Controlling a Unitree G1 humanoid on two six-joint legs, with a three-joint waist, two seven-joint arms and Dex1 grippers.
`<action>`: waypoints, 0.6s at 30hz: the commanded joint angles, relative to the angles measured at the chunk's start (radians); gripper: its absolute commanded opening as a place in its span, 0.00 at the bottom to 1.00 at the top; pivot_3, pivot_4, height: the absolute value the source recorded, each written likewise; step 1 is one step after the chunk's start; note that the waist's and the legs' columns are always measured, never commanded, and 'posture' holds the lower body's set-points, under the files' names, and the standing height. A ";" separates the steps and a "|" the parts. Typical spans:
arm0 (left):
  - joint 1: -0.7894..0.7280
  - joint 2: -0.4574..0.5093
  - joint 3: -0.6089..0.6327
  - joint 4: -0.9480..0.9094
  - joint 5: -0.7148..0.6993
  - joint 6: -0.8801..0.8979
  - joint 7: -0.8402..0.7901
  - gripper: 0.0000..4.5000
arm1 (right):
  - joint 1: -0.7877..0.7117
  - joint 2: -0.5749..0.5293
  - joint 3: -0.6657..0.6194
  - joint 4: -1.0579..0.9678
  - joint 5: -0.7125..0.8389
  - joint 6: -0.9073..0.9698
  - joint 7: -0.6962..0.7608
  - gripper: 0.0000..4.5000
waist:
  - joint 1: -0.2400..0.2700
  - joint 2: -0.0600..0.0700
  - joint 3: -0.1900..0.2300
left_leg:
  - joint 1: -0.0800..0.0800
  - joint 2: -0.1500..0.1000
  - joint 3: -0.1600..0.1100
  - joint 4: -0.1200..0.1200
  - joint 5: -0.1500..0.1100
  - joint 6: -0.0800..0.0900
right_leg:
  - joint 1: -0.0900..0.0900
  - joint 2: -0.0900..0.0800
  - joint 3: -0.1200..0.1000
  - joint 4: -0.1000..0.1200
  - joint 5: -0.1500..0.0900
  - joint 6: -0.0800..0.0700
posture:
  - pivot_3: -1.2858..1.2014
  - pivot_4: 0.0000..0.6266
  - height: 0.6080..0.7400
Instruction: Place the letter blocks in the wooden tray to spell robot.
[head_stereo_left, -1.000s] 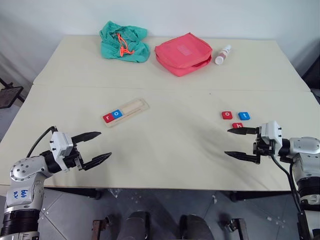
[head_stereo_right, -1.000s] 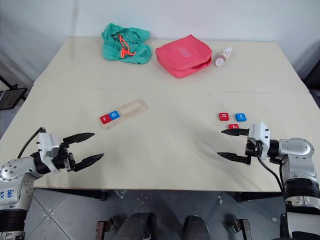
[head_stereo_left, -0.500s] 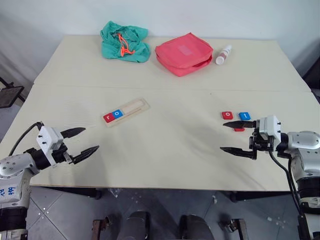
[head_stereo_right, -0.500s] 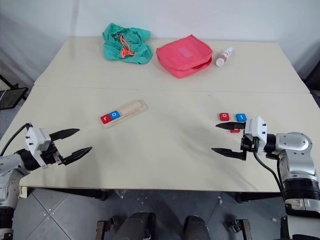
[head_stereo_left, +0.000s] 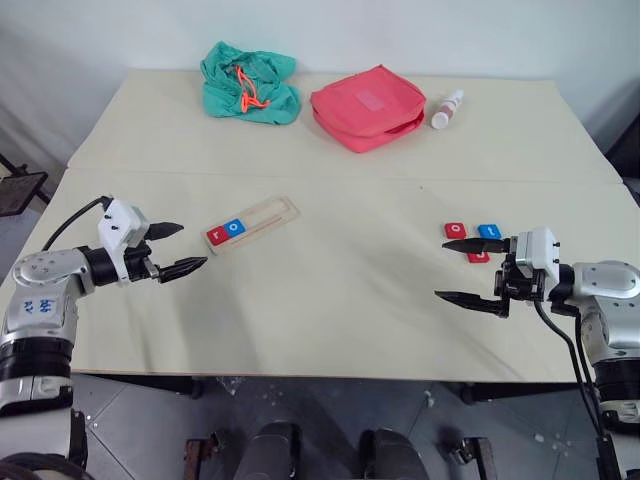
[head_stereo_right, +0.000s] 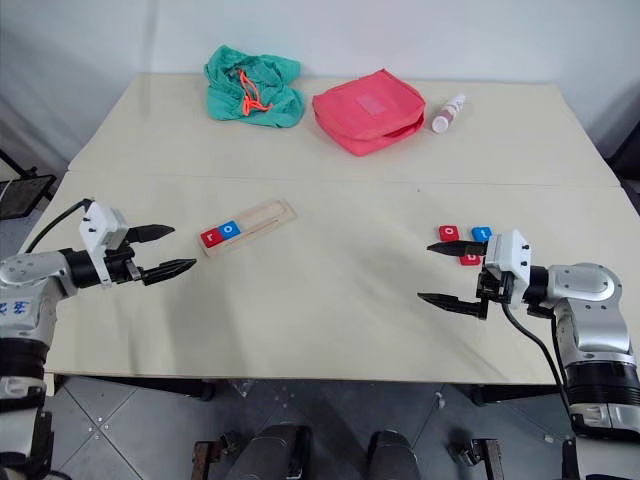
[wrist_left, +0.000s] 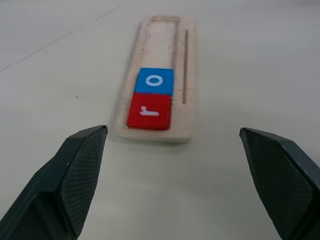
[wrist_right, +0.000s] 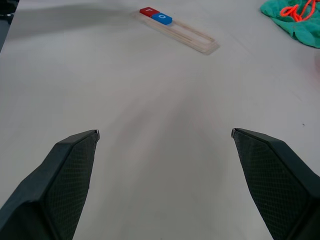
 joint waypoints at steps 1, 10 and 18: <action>-0.094 -0.003 -0.038 0.114 0.058 -0.057 -0.022 1.00 | 0.018 -0.006 -0.032 -0.047 0.026 0.007 -0.014 0.98 | 0.000 0.000 0.000 | 0.000 0.000 0.000 0.000 0.000 0.000 | 0.000 0.000 -0.001 0.000 0.000 0.000 | 0.52 0.24 1.00; -0.219 -0.056 -0.110 0.341 0.150 -0.138 -0.045 1.00 | 0.084 -0.018 -0.058 -0.115 0.037 0.032 -0.050 0.98 | -0.002 -0.001 0.000 | -0.001 0.000 0.000 0.000 0.000 0.000 | -0.002 0.000 -0.001 0.003 0.000 0.000 | 0.52 0.24 1.00; -0.292 -0.086 -0.128 0.465 0.210 -0.190 -0.010 1.00 | 0.132 -0.026 -0.080 -0.167 0.044 0.053 -0.072 0.98 | 0.002 -0.001 0.000 | -0.001 0.000 0.000 0.002 0.000 0.000 | -0.002 -0.001 -0.001 0.004 0.000 0.000 | 0.52 0.24 1.00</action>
